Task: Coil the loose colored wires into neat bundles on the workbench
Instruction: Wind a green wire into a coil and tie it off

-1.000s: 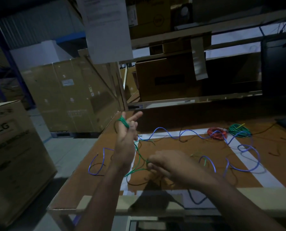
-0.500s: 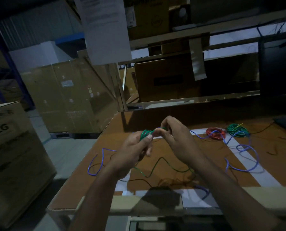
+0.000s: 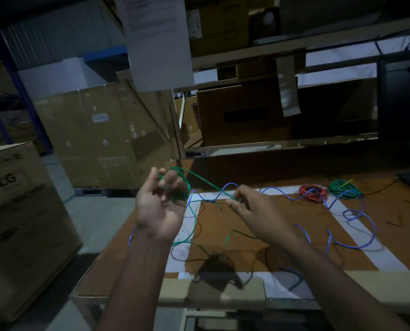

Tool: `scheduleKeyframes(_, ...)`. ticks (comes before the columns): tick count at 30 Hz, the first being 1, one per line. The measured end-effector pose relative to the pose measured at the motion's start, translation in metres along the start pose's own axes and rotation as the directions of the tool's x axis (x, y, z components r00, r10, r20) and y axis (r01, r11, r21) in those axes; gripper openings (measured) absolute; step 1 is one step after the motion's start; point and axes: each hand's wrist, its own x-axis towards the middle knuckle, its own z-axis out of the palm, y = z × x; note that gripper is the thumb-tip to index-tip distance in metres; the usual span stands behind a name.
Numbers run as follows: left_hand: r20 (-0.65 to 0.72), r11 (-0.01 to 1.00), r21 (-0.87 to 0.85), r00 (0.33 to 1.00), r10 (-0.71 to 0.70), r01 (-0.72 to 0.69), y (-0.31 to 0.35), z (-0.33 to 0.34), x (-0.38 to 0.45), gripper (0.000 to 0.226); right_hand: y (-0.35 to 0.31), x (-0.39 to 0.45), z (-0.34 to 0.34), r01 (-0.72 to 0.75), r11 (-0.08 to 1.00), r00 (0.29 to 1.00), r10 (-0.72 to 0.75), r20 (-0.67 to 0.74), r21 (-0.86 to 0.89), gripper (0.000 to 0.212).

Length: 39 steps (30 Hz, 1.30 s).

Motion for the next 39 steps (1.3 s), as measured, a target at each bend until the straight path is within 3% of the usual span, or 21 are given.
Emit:
scheduleKeyframes(4,0.007,0.98,-0.053,0.981,0.193,-0.192,0.009,0.006,0.002,0.028,0.008,-0.009,0.004,0.073,0.99,0.983,-0.051,0.176,-0.118,0.025)
scheduleKeyframes(5,0.037,0.977,0.006,0.976,0.213,-0.213,0.01,0.008,0.003,0.029,0.005,-0.012,0.004,0.108,0.987,0.967,-0.078,0.241,-0.115,0.021)
scheduleKeyframes(7,0.081,0.921,0.29,0.965,0.249,-0.262,0.007,0.011,0.004,0.035,-0.005,-0.014,0.003,0.191,0.978,0.94,-0.156,0.303,-0.088,0.016)
scheduleKeyframes(8,0.101,0.836,0.471,0.958,0.267,-0.282,0.003,0.01,0.004,0.04,-0.009,-0.015,0.002,0.238,0.969,0.936,-0.209,0.282,-0.07,0.017)
scheduleKeyframes(10,0.137,0.552,0.796,0.962,0.235,-0.249,-0.007,0.006,0.001,0.052,-0.02,-0.014,0.0,0.311,0.95,0.933,-0.299,0.201,-0.03,0.02)
scheduleKeyframes(12,0.135,0.287,0.945,0.986,0.1,-0.158,-0.017,-0.002,-0.003,0.062,-0.028,-0.011,-0.004,0.319,0.948,0.942,-0.319,0.101,0.014,0.018)
scheduleKeyframes(14,0.114,0.175,0.978,0.993,-0.017,-0.109,-0.023,-0.008,-0.006,0.055,-0.034,-0.007,-0.011,0.3,0.954,0.954,-0.3,-0.024,0.009,0.012)
scheduleKeyframes(17,0.173,0.137,0.978,0.979,-0.11,-0.158,-0.03,-0.003,-0.012,0.047,-0.037,0.0,-0.02,0.287,0.958,0.946,-0.28,-0.161,0.021,0.011)
scheduleKeyframes(19,0.193,0.155,0.973,0.972,-0.135,-0.172,-0.031,0.003,-0.015,0.033,-0.034,0.005,-0.023,0.252,0.967,0.954,-0.24,-0.177,0.047,0.016)
scheduleKeyframes(21,0.206,0.235,0.958,0.965,-0.164,-0.164,-0.029,0.007,-0.017,0.024,-0.031,0.006,-0.023,0.229,0.971,0.959,-0.214,-0.185,0.067,0.024)
scheduleKeyframes(24,0.184,0.538,0.842,0.963,-0.196,-0.051,-0.021,0.011,-0.022,0.029,-0.029,0.005,-0.023,0.204,0.973,0.969,-0.186,-0.162,0.105,0.034)
scheduleKeyframes(26,0.169,0.752,0.659,0.966,-0.196,0.037,-0.019,0.014,-0.023,0.031,-0.03,0.004,-0.019,0.183,0.978,0.979,-0.173,-0.108,0.099,0.027)
scheduleKeyframes(28,0.173,0.894,0.443,0.971,-0.167,0.074,-0.016,0.017,-0.024,0.043,-0.031,0.004,-0.014,0.17,0.984,0.985,-0.167,-0.049,0.061,0.022)
scheduleKeyframes(31,0.251,0.973,0.223,0.96,-0.121,0.064,-0.01,0.016,-0.02,0.054,-0.034,0.002,-0.009,0.103,0.99,0.991,-0.111,0.077,0.093,0.025)
scheduleKeyframes(35,0.274,0.999,0.03,0.962,0.007,-0.016,-0.004,0.025,-0.013,0.038,-0.029,0.0,-0.004,0.023,0.993,0.972,-0.049,0.232,0.114,0.022)
scheduleKeyframes(37,0.267,0.998,0.012,0.962,0.049,-0.054,-0.001,0.027,-0.012,0.035,-0.029,-0.004,-0.003,-0.007,0.993,0.95,-0.03,0.309,0.118,0.022)
scheduleKeyframes(39,0.232,0.986,0.125,0.969,0.083,-0.114,0.0,0.031,-0.012,0.037,-0.03,-0.009,-0.005,0.056,0.988,0.953,-0.097,0.286,0.146,0.021)
